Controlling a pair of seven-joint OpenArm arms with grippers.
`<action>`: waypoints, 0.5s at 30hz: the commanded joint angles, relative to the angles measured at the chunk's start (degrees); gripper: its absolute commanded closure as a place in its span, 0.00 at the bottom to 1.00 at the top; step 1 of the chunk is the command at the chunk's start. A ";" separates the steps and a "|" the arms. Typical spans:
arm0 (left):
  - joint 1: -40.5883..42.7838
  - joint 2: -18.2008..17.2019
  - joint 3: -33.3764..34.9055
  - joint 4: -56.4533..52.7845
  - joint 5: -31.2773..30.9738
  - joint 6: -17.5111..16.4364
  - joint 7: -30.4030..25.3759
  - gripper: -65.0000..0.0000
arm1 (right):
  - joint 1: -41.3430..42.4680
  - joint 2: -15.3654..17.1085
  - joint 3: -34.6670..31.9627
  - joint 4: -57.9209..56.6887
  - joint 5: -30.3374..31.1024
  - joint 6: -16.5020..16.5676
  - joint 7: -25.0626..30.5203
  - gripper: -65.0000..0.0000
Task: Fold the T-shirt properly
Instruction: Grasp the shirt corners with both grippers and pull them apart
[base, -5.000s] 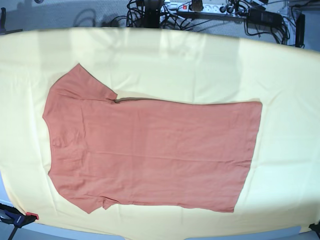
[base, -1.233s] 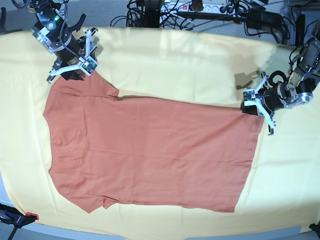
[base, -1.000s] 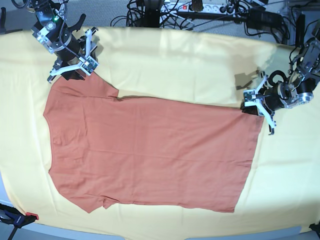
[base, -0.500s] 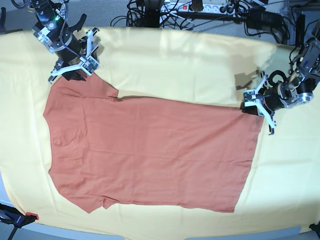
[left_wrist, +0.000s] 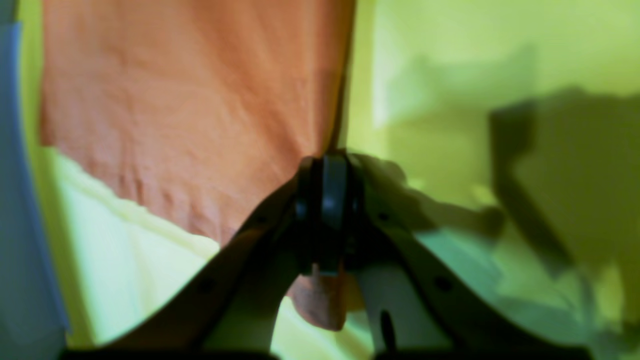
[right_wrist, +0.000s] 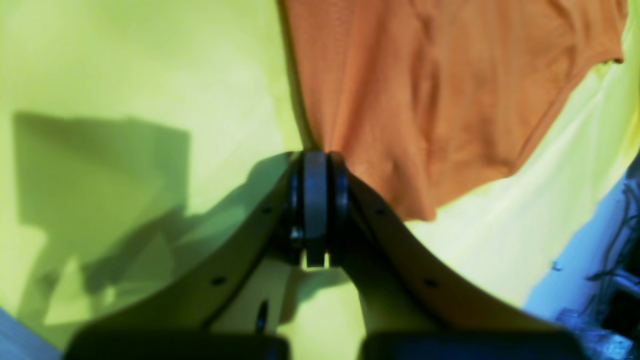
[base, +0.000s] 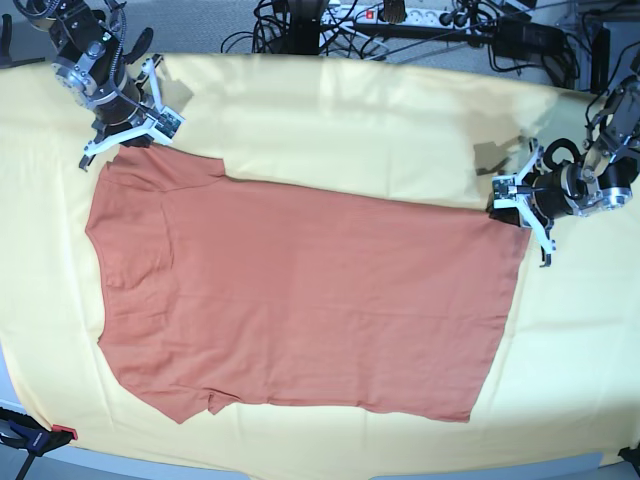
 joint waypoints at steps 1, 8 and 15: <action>-1.57 -2.12 -0.70 1.70 -2.12 0.50 -0.33 1.00 | 0.07 1.95 0.39 1.66 -1.07 -0.52 -0.26 1.00; -2.03 -7.58 -0.70 9.46 -10.49 -7.60 -0.33 1.00 | -0.28 8.33 0.39 2.21 0.72 -2.14 -3.67 1.00; -1.84 -11.34 -0.70 13.40 -17.40 -7.60 -0.31 1.00 | -5.73 13.18 0.39 2.97 3.30 -0.46 -6.93 1.00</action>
